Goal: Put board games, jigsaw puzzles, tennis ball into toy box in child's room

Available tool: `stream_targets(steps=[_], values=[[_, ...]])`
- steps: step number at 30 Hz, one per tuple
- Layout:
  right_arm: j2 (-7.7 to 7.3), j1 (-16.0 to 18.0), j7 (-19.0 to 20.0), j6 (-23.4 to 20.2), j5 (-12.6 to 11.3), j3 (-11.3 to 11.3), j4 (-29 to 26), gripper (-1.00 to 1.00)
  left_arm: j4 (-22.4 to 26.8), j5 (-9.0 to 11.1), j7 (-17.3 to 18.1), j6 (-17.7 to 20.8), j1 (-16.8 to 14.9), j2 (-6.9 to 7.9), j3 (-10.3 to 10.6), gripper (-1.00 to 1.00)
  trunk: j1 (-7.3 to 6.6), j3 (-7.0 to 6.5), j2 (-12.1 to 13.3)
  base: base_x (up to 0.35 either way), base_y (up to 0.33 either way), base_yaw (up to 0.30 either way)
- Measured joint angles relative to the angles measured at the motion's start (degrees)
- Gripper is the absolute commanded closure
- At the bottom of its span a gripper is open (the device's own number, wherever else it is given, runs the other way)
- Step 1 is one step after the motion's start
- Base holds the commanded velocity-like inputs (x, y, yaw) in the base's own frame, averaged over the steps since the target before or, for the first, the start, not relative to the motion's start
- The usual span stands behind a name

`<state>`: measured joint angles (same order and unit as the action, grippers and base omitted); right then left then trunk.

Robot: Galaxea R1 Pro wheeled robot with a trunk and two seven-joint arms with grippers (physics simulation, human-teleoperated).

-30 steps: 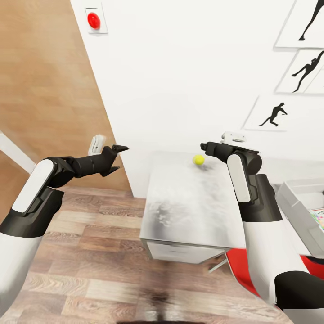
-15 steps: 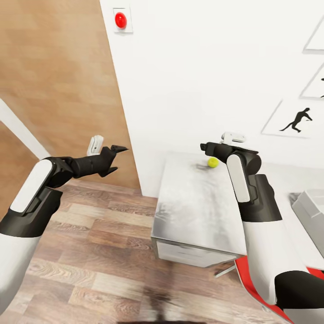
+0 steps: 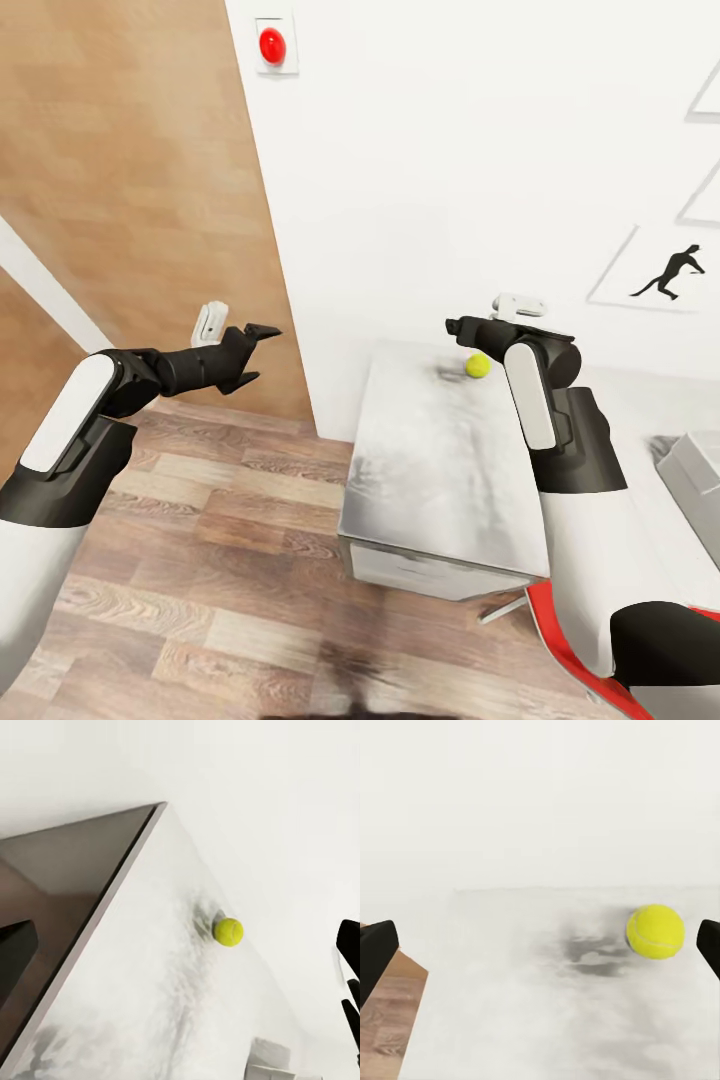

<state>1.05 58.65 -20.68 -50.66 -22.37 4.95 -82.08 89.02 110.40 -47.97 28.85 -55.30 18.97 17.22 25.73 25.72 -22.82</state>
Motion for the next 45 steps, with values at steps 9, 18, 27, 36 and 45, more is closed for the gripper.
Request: stream_targets(steps=[9, 18, 27, 36, 45], values=[[-0.02, 0.00, -0.23, -0.01, 0.05, -0.18, 0.02, -1.00, -0.02, 0.00, -0.04, -0.01, 0.00, 0.05, 0.17, -1.00, 0.01, 0.00, 0.00, 0.201, 0.000, 0.004], [-0.15, -0.02, -0.38, -0.04, 0.14, -0.75, 0.10, -1.00, -0.03, 0.01, -0.01, -0.01, 0.00, 0.06, 1.23, -1.00, 0.02, 0.00, 0.01, 0.069, 0.000, 0.001], [-0.22, -0.06, -1.20, -0.08, 0.18, -2.69, 0.60, -1.00, -0.03, 0.00, 0.00, -0.01, 0.00, 0.06, 1.68, -1.00, 0.02, 0.00, 0.01, 0.020, 0.000, 0.000], [-0.25, -0.08, -3.22, -0.08, 0.20, -3.62, 4.70, -1.00, -0.03, 0.00, 0.00, -0.01, 0.00, 0.05, 1.84, -1.00, 0.02, 0.00, 0.01, 0.006, 0.000, 0.000], [-0.32, -0.08, -3.96, 0.02, 0.15, -3.87, 8.98, -1.00, -0.03, 0.01, 0.01, -0.01, 0.00, 0.06, 1.92, -1.00, 0.02, 0.01, 0.01, 0.001, 0.000, 0.000]])
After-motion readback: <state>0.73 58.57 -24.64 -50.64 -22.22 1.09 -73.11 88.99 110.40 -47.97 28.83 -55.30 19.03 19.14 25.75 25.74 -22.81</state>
